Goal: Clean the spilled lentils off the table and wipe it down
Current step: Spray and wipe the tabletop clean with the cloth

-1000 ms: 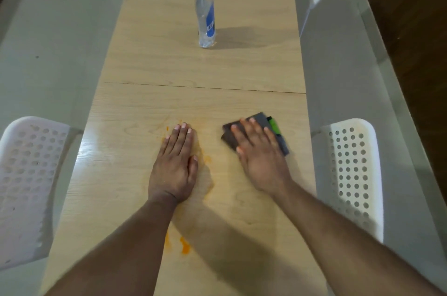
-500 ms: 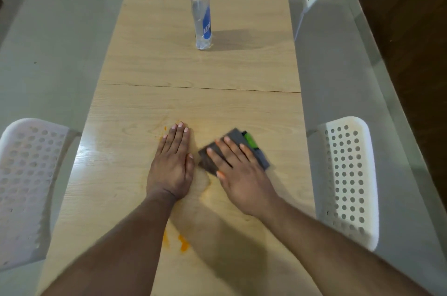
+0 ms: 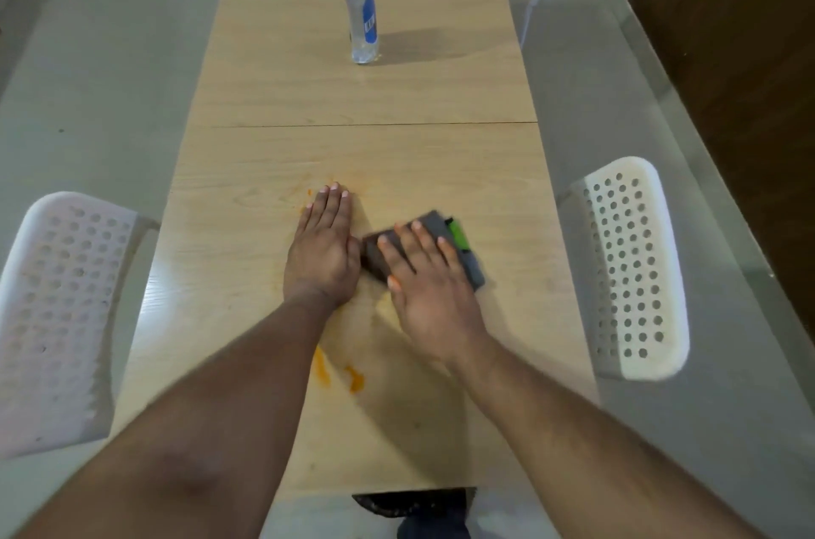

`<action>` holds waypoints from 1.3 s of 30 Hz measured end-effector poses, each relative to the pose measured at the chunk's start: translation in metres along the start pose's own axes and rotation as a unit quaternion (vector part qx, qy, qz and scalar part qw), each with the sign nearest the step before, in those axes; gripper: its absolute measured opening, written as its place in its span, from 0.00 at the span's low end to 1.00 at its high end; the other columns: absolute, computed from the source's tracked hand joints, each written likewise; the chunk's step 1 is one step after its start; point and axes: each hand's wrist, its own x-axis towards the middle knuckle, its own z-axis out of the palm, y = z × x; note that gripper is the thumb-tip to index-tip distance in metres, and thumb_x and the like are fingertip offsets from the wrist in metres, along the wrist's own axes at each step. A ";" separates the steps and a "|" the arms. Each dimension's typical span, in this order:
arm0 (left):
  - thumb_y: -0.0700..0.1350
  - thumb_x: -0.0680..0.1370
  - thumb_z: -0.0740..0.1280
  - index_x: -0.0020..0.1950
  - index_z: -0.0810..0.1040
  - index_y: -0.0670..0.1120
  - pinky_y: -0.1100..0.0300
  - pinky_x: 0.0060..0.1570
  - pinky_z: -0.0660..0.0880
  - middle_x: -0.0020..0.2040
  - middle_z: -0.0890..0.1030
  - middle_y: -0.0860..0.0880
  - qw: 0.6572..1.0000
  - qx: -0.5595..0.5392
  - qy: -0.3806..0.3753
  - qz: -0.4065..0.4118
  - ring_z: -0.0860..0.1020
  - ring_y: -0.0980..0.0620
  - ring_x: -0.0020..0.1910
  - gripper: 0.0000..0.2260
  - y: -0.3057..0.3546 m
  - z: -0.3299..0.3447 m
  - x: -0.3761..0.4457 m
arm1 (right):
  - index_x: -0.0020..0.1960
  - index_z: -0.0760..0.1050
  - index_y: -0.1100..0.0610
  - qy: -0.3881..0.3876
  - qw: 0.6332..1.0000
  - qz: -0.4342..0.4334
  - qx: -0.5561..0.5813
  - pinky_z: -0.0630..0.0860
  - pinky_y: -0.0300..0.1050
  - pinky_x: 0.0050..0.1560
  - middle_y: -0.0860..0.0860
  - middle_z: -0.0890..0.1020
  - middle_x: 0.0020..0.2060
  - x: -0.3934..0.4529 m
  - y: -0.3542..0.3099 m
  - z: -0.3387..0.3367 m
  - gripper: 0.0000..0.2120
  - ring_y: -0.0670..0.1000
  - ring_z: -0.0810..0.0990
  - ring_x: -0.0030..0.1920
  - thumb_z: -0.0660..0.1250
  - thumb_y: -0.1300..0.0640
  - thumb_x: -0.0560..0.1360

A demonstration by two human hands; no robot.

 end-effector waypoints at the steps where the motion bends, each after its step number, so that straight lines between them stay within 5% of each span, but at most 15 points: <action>1: 0.52 0.80 0.47 0.85 0.59 0.40 0.49 0.84 0.48 0.85 0.57 0.43 1.000 -0.002 -0.006 0.006 0.52 0.45 0.85 0.33 0.001 -0.001 -0.004 | 0.85 0.56 0.49 -0.009 1.000 -0.012 -0.004 0.51 0.57 0.83 0.51 0.57 0.84 -0.033 -0.004 -0.001 0.28 0.53 0.51 0.85 0.54 0.48 0.85; 6: 0.54 0.84 0.46 0.85 0.58 0.41 0.47 0.83 0.50 0.85 0.57 0.44 0.999 -0.004 -0.021 0.032 0.52 0.46 0.85 0.31 -0.012 -0.005 -0.043 | 0.86 0.53 0.47 -0.029 0.999 -0.006 -0.031 0.53 0.56 0.82 0.49 0.54 0.85 -0.116 0.036 -0.005 0.28 0.50 0.48 0.85 0.51 0.48 0.87; 11: 0.55 0.87 0.48 0.85 0.57 0.42 0.47 0.83 0.51 0.86 0.54 0.46 0.999 0.009 -0.012 0.046 0.50 0.49 0.85 0.29 -0.034 -0.006 -0.120 | 0.84 0.58 0.48 0.007 0.994 0.108 -0.023 0.54 0.57 0.82 0.52 0.60 0.84 -0.055 0.025 -0.003 0.27 0.53 0.53 0.84 0.53 0.48 0.86; 17: 0.56 0.86 0.46 0.86 0.55 0.43 0.48 0.84 0.49 0.86 0.52 0.47 0.998 0.010 -0.023 0.050 0.48 0.50 0.85 0.30 -0.037 -0.006 -0.145 | 0.86 0.52 0.49 -0.007 1.000 0.017 -0.015 0.52 0.58 0.83 0.51 0.54 0.85 -0.123 -0.044 0.013 0.29 0.53 0.48 0.85 0.52 0.48 0.87; 21: 0.55 0.86 0.47 0.86 0.55 0.43 0.48 0.84 0.48 0.86 0.53 0.46 0.999 0.001 -0.013 0.050 0.48 0.49 0.85 0.29 -0.033 -0.008 -0.145 | 0.86 0.51 0.48 -0.038 0.999 -0.021 -0.027 0.53 0.57 0.83 0.49 0.51 0.85 -0.203 -0.033 0.012 0.28 0.50 0.46 0.85 0.51 0.49 0.87; 28: 0.54 0.86 0.47 0.85 0.58 0.41 0.47 0.83 0.50 0.85 0.56 0.44 0.999 0.001 0.004 0.051 0.52 0.47 0.85 0.29 -0.033 -0.008 -0.139 | 0.85 0.56 0.49 0.005 0.994 0.104 -0.036 0.55 0.59 0.82 0.52 0.57 0.84 -0.120 -0.034 0.013 0.28 0.54 0.51 0.85 0.50 0.48 0.86; 34: 0.53 0.86 0.46 0.85 0.57 0.41 0.48 0.84 0.49 0.86 0.56 0.43 0.999 -0.005 0.003 0.051 0.51 0.47 0.85 0.29 -0.038 -0.008 -0.146 | 0.86 0.51 0.49 -0.022 0.999 0.028 -0.017 0.51 0.58 0.83 0.52 0.52 0.85 -0.168 -0.097 0.027 0.29 0.53 0.47 0.85 0.51 0.48 0.87; 39: 0.54 0.86 0.46 0.85 0.55 0.41 0.49 0.84 0.47 0.86 0.54 0.44 0.999 -0.006 -0.004 0.046 0.49 0.48 0.85 0.29 -0.035 -0.009 -0.145 | 0.86 0.51 0.48 -0.045 0.999 -0.001 -0.031 0.52 0.57 0.83 0.50 0.51 0.85 -0.205 -0.076 0.019 0.28 0.51 0.46 0.85 0.52 0.49 0.87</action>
